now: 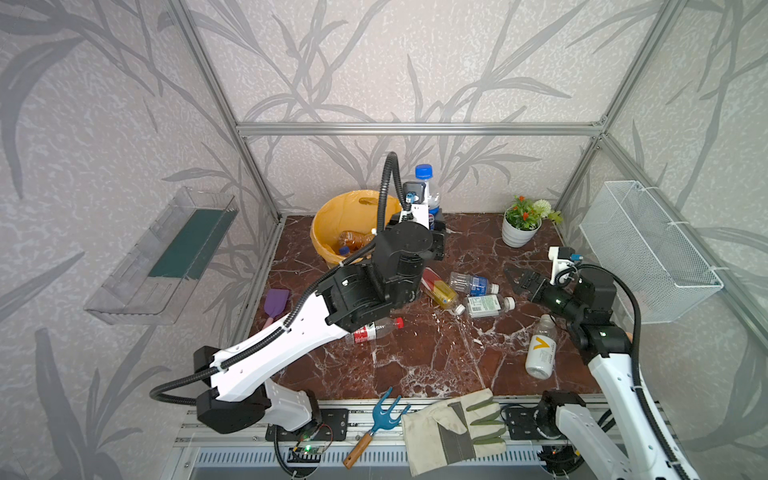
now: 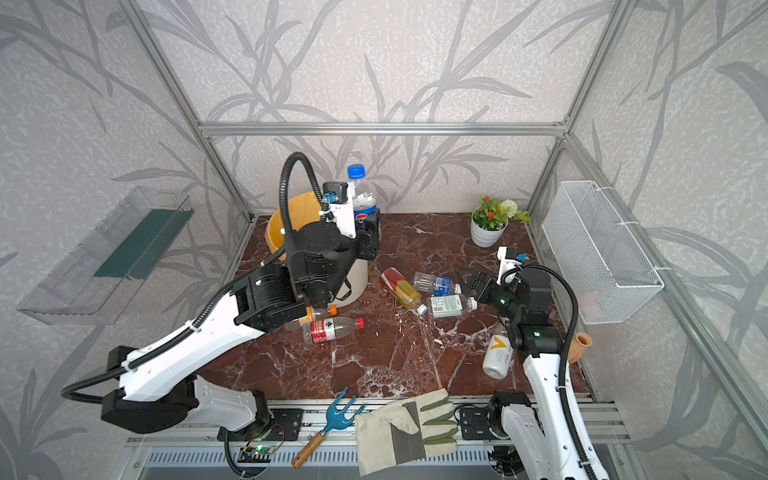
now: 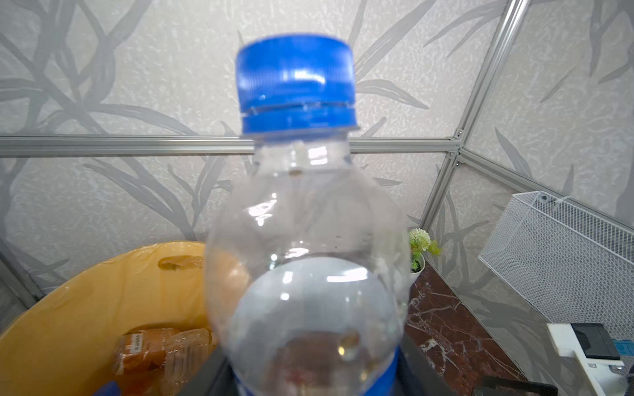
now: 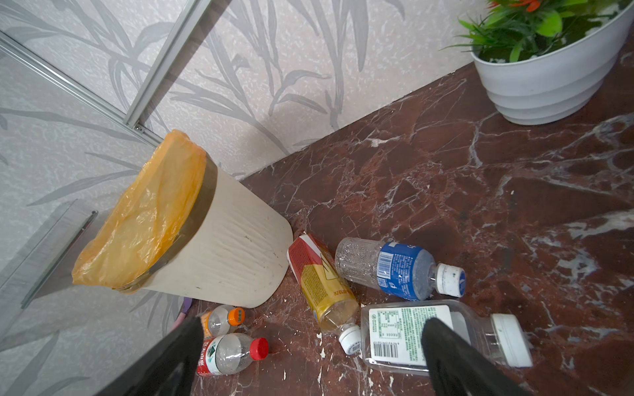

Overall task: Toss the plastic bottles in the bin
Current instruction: 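Lift the Pepsi bottle and carry it over the bin with the left gripper, then open the left gripper to drop the Pepsi bottle into the bin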

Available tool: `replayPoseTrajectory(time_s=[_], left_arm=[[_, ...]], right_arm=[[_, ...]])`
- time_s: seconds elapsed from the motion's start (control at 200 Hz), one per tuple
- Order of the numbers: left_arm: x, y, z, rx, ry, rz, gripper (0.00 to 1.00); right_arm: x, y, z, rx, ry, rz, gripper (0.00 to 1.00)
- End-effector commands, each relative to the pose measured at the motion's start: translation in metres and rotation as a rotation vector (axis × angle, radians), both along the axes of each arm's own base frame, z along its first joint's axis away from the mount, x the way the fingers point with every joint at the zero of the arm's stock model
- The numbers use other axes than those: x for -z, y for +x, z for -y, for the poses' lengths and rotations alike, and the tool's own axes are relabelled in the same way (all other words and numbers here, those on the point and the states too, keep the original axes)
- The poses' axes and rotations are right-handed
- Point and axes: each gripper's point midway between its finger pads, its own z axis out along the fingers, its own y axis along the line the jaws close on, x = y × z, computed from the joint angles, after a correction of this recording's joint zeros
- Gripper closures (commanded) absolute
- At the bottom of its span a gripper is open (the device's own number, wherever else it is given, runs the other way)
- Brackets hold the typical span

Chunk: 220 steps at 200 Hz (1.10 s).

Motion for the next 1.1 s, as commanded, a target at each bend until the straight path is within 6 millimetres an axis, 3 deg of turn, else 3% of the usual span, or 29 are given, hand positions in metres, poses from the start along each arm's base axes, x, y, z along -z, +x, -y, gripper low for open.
replayPoseTrajectory(time_s=[0.0, 0.07, 0.16, 0.315, 0.34, 0.42, 0.505, 0.655, 0.96, 1.095], left_arm=[[-0.007, 0.003, -0.038, -0.117, -0.008, 0.035, 0.43], [0.012, 0.027, -0.064, -0.165, -0.04, -0.049, 0.38], [0.055, 0.066, -0.095, -0.188, -0.129, -0.25, 0.38], [0.081, 0.091, -0.124, -0.269, -0.075, -0.408, 0.25], [0.081, 0.091, -0.126, -0.273, -0.072, -0.43, 0.23], [0.065, 0.081, -0.121, -0.223, -0.067, -0.417, 0.01], [0.047, 0.073, -0.121, -0.22, -0.074, -0.326, 0.01], [0.034, 0.061, -0.127, -0.217, -0.093, -0.268, 0.01], [0.039, 0.042, -0.104, -0.077, -0.026, -0.171, 0.01], [0.041, 0.032, -0.102, -0.042, -0.033, -0.142, 0.01]], right_arm=[[-0.011, 0.012, -0.003, 0.017, -0.049, 0.042, 0.01], [-0.011, 0.015, -0.009, 0.005, -0.053, 0.042, 0.01], [-0.012, 0.016, -0.017, -0.013, -0.06, 0.04, 0.01], [-0.02, 0.013, -0.017, -0.016, -0.079, 0.048, 0.01], [-0.022, 0.012, -0.017, -0.015, -0.084, 0.051, 0.01], [-0.025, 0.009, -0.015, -0.011, -0.105, 0.059, 0.01], [-0.024, 0.008, -0.013, -0.003, -0.116, 0.056, 0.01], [-0.015, 0.007, -0.009, 0.016, -0.124, 0.026, 0.01], [0.01, 0.001, 0.024, 0.153, -0.169, -0.077, 0.01], [0.028, -0.006, 0.051, 0.259, -0.112, -0.167, 0.01]])
